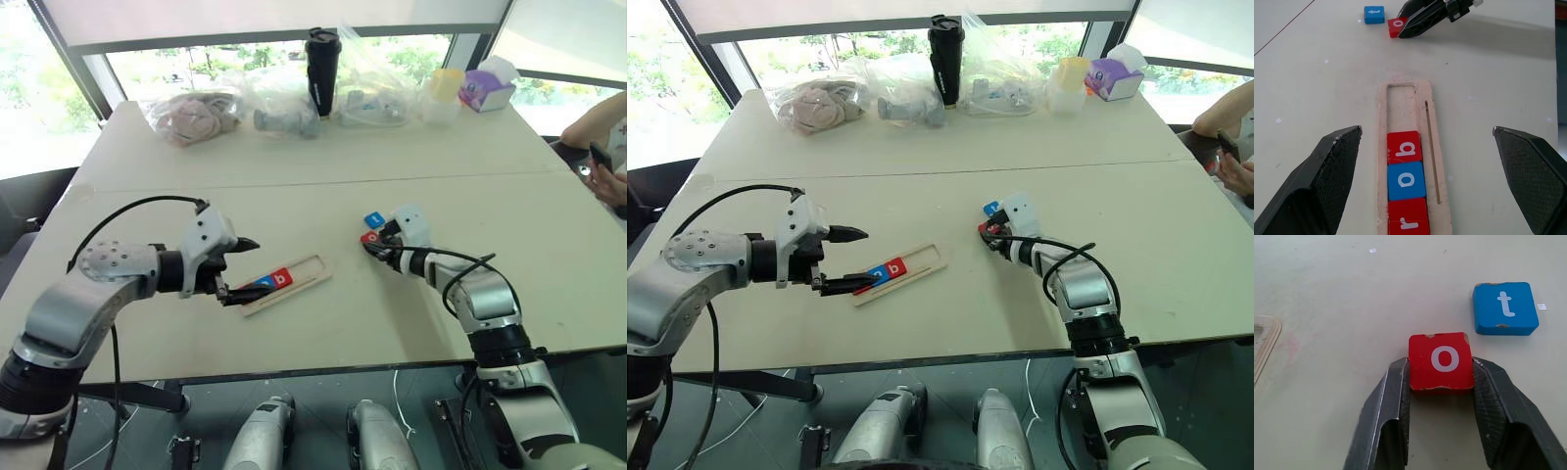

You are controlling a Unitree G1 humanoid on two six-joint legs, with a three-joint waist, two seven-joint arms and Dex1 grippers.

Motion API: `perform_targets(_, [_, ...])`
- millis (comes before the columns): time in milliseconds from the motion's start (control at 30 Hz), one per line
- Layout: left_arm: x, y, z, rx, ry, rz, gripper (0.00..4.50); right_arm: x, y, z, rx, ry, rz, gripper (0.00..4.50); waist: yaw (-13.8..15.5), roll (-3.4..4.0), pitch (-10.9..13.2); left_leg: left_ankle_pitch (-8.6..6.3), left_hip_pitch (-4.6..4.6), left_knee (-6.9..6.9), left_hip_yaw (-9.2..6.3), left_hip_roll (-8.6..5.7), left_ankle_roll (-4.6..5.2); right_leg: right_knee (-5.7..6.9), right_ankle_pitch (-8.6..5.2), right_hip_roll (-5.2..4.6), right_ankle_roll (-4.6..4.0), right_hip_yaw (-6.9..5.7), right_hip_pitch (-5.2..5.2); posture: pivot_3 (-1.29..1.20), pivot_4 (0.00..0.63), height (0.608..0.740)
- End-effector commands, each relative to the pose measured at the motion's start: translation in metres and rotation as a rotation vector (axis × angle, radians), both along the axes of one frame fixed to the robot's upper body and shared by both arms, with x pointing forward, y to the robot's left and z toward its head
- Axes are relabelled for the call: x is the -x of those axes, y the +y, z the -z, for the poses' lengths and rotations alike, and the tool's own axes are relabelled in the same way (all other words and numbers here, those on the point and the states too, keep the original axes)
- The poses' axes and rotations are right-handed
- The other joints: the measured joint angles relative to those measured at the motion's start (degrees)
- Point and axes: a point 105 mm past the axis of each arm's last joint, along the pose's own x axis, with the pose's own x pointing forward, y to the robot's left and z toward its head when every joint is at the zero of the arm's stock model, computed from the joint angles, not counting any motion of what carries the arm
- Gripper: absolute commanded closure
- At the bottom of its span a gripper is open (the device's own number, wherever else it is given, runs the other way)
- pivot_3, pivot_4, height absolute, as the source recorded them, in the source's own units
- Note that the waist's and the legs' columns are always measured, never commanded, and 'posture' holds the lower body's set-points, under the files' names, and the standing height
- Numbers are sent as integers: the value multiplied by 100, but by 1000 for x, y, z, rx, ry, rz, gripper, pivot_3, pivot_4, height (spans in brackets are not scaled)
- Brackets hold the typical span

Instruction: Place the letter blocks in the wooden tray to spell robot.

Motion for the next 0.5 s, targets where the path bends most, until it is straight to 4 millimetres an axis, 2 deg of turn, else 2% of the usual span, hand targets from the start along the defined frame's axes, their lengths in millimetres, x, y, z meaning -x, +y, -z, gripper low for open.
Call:
perform_targets(33, [2,-1,-11,-10,-53,22,0,-2,4,-14,-6,-40,4,3341,1,0,0,-2,0,0,0,0,-4,0,0,0,0,0,0,0,150,740])
perform_targets(167, [3,-9,-12,1,-57,51,0,1,-10,-37,-17,-93,82,3341,20,3,2,-3,-4,0,0,0,-4,0,0,-1,-1,0,-4,0,150,740])
perform_targets(233, [5,-15,-9,2,-45,92,0,17,-14,-51,-54,-70,144,3341,42,3,2,-2,-9,0,-1,-1,-4,0,0,-3,-1,0,-6,0,150,740])
perform_targets(300, [8,-19,-1,-25,-25,131,0,33,-14,-52,-96,-2,210,3341,42,3,1,-2,-14,-1,-3,-2,-4,0,0,-4,0,0,-12,0,150,740])
perform_targets(367, [9,-20,8,-67,-22,160,0,53,-2,-49,-178,99,233,3341,16,1,0,-3,-14,-9,-3,-2,-4,2,0,-4,0,1,-18,0,150,740])
perform_targets(433, [8,-24,10,-60,-19,181,0,71,9,-44,-150,134,235,3341,4,3,0,-3,-14,-16,-3,0,-5,7,0,-2,-1,3,-27,0,150,740])
perform_targets(500, [7,-26,10,-51,-20,191,0,82,16,-40,-107,126,245,3341,10,3,0,-3,-15,-22,-3,1,-5,10,-5,-3,-9,2,-52,0,150,740])
